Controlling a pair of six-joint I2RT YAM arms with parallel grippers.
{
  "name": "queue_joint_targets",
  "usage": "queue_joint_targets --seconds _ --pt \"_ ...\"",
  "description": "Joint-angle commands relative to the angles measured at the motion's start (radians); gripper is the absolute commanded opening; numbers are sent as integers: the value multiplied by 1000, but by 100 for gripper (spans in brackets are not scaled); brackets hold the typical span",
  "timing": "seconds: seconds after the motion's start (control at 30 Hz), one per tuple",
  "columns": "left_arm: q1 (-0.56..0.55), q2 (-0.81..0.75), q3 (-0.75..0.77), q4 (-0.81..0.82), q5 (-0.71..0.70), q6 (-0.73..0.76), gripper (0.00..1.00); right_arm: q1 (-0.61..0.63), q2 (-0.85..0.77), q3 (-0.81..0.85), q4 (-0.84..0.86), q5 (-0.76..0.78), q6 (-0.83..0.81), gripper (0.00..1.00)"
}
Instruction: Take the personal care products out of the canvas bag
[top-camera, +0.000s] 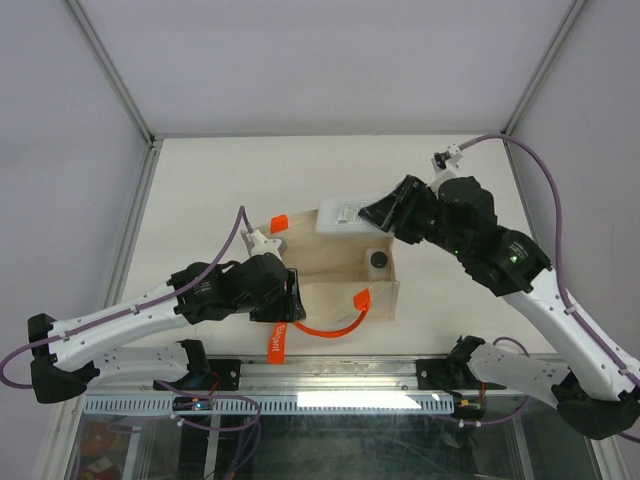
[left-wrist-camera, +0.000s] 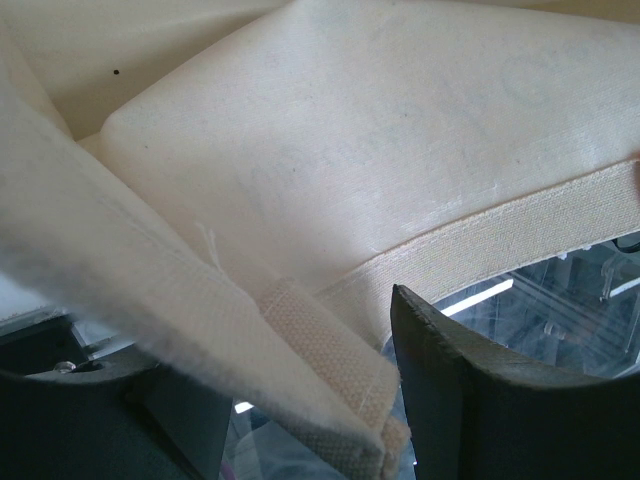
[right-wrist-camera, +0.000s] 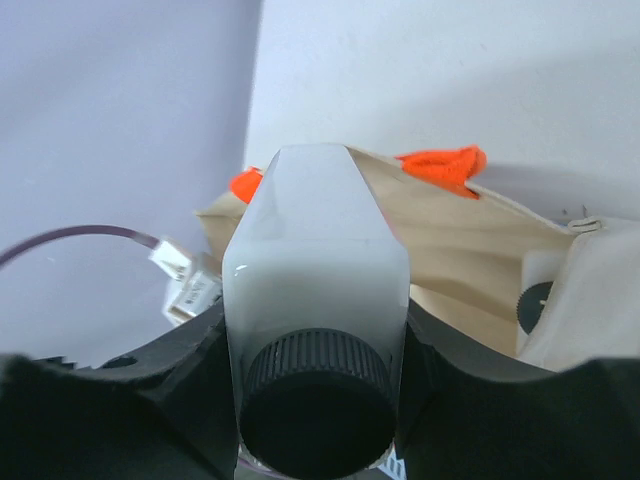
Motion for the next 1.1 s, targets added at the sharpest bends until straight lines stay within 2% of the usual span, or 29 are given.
queue_joint_targets --seconds 0.0,0.23,0.63,0.87,1.07 --pt "-3 -4 8 57 18 27 58 -29 -49 105 178 -18 35 0" --pt "-3 -10 7 57 20 39 58 -35 -100 256 14 236 -204 0" --pt "-3 -24 -2 56 26 51 59 -34 -159 350 -228 599 -515 0" --pt "-2 -16 5 56 25 57 59 -34 -81 297 -395 739 -526 0" --pt "-3 -14 8 51 24 57 58 -76 46 256 -455 673 -453 0"
